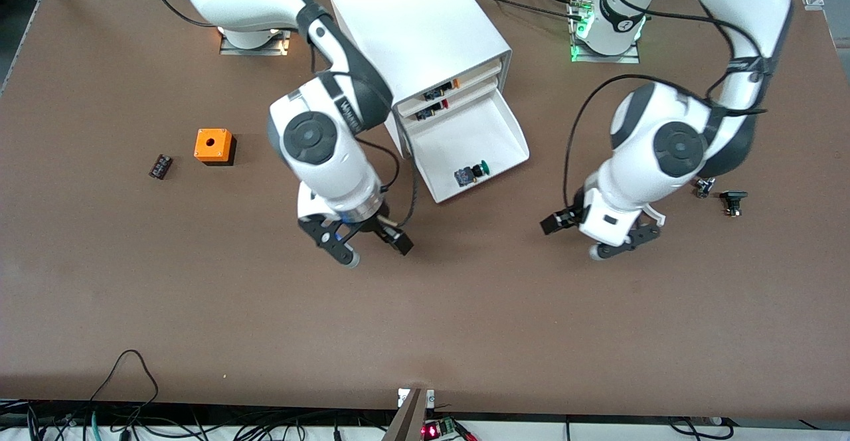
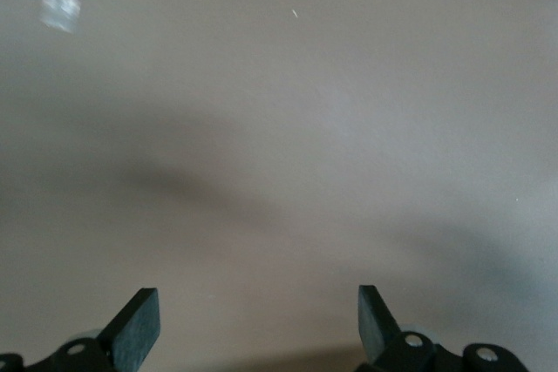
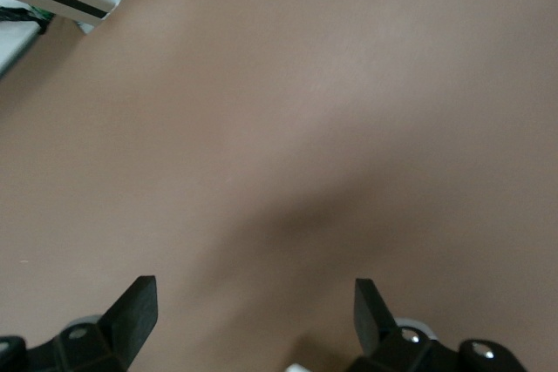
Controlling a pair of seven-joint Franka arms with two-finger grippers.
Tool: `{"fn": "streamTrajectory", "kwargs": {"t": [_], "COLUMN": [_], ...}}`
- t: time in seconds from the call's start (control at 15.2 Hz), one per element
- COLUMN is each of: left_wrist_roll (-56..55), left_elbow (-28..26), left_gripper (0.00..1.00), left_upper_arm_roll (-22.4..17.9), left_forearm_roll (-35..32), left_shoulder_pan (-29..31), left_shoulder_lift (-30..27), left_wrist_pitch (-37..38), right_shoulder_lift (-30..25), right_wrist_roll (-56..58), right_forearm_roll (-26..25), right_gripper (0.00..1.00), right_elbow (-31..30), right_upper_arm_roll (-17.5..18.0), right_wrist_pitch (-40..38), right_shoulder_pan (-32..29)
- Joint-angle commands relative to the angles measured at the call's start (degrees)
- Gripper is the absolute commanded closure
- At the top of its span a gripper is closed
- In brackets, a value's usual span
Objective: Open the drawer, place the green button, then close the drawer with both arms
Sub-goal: 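Raise the right gripper from the drawer while the left gripper approaches the drawer, then push the drawer shut with the left gripper while the right gripper returns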
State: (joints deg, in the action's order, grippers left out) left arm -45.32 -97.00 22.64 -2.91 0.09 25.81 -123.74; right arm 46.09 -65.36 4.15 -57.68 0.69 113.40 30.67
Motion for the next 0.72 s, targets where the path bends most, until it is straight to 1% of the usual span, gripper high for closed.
{"fn": "streamTrajectory", "kwargs": {"t": [0.0, 0.13, 0.33, 0.46, 0.53, 0.66], "left_wrist_roll": [-1.79, -1.87, -2.22, -2.40, -2.40, -3.71], "left_elbow": [-3.98, -5.65, -9.25, -12.58, -13.82, -14.97], "left_gripper": [0.01, 0.02, 0.02, 0.02, 0.02, 0.02], "left_upper_arm_roll": [-0.06, -0.06, -0.06, 0.03, 0.03, 0.03], "left_forearm_roll": [0.01, 0.10, 0.10, 0.10, 0.10, 0.10], "left_shoulder_pan": [-1.67, -4.74, -5.37, -6.07, -6.59, -7.47], "left_shoulder_lift": [1.16, 2.40, 3.11, 2.93, 2.76, 2.76], "left_wrist_pitch": [-4.84, -7.12, -11.86, -15.91, -17.14, -17.94], "right_shoulder_lift": [-1.09, -2.05, -4.24, -5.56, -7.05, -10.39], "right_wrist_roll": [13.80, 22.78, 32.37, 35.99, 37.74, 43.54], "right_forearm_roll": [1.73, 2.26, 2.18, 1.74, 1.30, 1.30], "right_gripper": [0.00, 0.00, 0.00, 0.00, 0.00, 0.00], "right_elbow": [-4.00, -7.43, -11.30, -13.67, -16.21, -22.44], "right_upper_arm_roll": [0.54, 0.54, 0.37, -0.50, -1.64, -2.35], "right_wrist_pitch": [-0.81, -0.29, 0.33, 1.55, 3.30, 7.26], "right_shoulder_pan": [-3.50, -6.57, -10.18, -11.42, -11.51, -12.29]}}
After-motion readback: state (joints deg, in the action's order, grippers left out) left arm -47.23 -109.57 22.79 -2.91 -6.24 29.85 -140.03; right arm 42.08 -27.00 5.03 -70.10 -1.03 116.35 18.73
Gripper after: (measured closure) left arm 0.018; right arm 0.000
